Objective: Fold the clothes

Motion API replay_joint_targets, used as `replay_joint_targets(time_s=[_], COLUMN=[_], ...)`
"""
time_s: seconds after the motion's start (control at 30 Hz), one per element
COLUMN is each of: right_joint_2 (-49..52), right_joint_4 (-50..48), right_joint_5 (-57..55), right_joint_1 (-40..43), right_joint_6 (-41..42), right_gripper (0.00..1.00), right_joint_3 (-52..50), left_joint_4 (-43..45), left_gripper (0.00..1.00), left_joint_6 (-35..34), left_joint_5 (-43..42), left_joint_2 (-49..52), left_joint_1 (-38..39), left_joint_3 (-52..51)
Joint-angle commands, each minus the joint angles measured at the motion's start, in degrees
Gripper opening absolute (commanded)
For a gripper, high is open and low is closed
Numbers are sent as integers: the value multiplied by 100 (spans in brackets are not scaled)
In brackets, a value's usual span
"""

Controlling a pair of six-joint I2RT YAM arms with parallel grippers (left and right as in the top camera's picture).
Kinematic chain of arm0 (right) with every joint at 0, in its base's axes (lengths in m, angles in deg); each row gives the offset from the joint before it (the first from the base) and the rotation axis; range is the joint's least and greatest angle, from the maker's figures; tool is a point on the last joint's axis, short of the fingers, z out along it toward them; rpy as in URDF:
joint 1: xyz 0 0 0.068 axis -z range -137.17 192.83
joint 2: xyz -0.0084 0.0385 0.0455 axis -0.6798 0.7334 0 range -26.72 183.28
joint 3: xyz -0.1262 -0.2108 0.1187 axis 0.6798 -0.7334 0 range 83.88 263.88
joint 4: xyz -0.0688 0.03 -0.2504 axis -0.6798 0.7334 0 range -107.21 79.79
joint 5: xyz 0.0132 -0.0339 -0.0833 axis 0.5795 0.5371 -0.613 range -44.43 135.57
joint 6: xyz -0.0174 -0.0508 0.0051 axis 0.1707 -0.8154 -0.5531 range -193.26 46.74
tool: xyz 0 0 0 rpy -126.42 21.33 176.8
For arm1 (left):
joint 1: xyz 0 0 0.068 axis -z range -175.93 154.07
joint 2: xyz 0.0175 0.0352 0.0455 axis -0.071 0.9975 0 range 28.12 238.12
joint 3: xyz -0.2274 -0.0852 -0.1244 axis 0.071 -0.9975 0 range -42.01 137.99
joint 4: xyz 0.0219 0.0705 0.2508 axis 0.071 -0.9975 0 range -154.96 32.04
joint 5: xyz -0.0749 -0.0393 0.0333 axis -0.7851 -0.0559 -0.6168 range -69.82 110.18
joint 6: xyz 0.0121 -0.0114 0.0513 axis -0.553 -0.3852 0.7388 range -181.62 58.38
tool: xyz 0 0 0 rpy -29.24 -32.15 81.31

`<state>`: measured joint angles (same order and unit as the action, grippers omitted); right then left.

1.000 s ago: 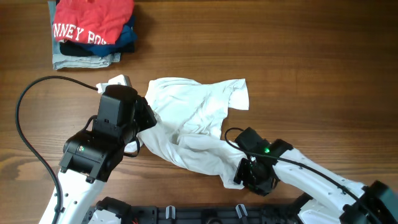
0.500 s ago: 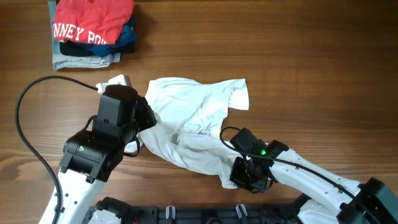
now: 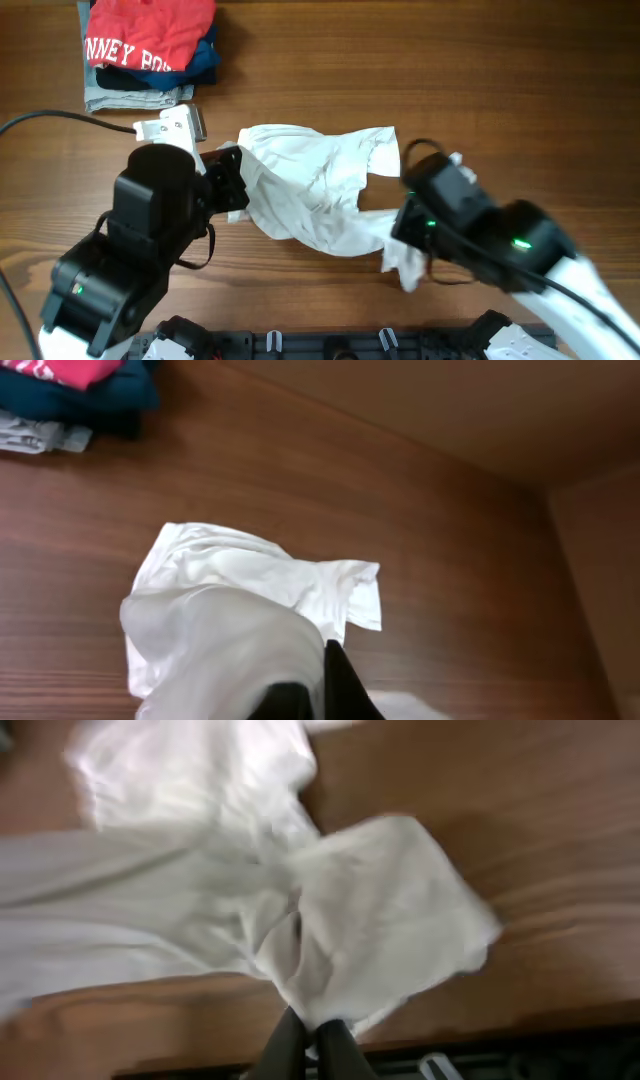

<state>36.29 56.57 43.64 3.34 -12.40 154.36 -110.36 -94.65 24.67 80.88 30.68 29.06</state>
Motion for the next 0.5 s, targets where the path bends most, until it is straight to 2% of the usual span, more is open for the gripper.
replay_joint_targets(time_s=[0.0,0.13,0.23,0.4,0.47], right_joint_2=[-216,-223,-223,-122,96], right_joint_4=[634,1565,1784,1405,1078], right_joint_5=[-957,-1617,-1897,-3073,-3346], right_joint_1=[20,20,20,109,402], right_joint_6=[-238,-219,-219,-31,-155], right_gripper=[4,4,4,4,4], right_joint_3=[1370,2802,3416,3582,3582], left_joint_4=[-170,-525,-610,251,787], left_gripper=[4,4,4,4,4], left_joint_6=[175,302,299,293,608], left_joint_5=[50,293,321,1670,1812], left_joint_2=[-155,-372,-474,-175,258], left_joint_1=[181,422,468,468,461], left_joint_3=[466,1104,1368,1379,1379])
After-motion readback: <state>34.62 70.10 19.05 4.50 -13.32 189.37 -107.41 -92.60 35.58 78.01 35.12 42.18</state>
